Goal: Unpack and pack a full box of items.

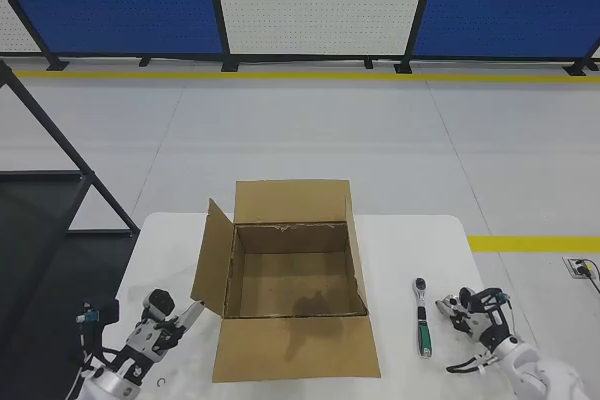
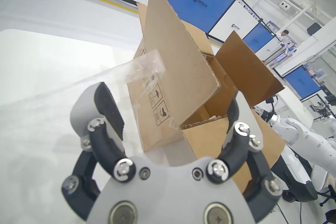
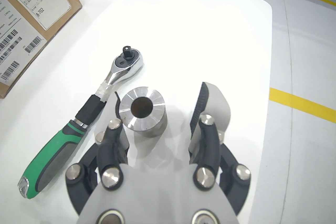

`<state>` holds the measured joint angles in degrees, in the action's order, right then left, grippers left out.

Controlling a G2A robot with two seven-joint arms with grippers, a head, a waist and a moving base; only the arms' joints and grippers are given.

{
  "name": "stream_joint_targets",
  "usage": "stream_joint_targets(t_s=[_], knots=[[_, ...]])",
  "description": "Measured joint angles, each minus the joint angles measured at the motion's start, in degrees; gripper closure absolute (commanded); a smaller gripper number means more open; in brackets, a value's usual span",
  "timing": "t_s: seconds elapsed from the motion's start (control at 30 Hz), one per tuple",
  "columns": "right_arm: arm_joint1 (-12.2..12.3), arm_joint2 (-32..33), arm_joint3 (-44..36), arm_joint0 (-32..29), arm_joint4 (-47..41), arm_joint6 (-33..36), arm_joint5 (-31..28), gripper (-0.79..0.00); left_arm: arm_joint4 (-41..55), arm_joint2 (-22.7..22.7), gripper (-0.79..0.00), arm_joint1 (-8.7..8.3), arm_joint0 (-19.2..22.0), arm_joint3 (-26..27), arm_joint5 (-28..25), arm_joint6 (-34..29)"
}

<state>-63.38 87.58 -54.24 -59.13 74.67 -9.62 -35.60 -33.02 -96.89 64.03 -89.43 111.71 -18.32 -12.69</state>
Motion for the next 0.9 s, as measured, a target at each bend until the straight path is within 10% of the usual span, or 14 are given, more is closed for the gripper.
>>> stream_joint_targets(t_s=[0.37, 0.9], knots=[[0.83, 1.81, -9.23, -4.15, -1.65, -4.84, -3.43, 0.0, 0.39, 0.13, -0.785, 0.04, 0.73, -1.19, -0.42, 0.05], [1.05, 1.51, -63.28, -18.83, -6.12, 11.14, 5.14, 0.0, 6.0, -3.29, -0.785, 0.33, -2.33, -0.31, -3.21, 5.31]])
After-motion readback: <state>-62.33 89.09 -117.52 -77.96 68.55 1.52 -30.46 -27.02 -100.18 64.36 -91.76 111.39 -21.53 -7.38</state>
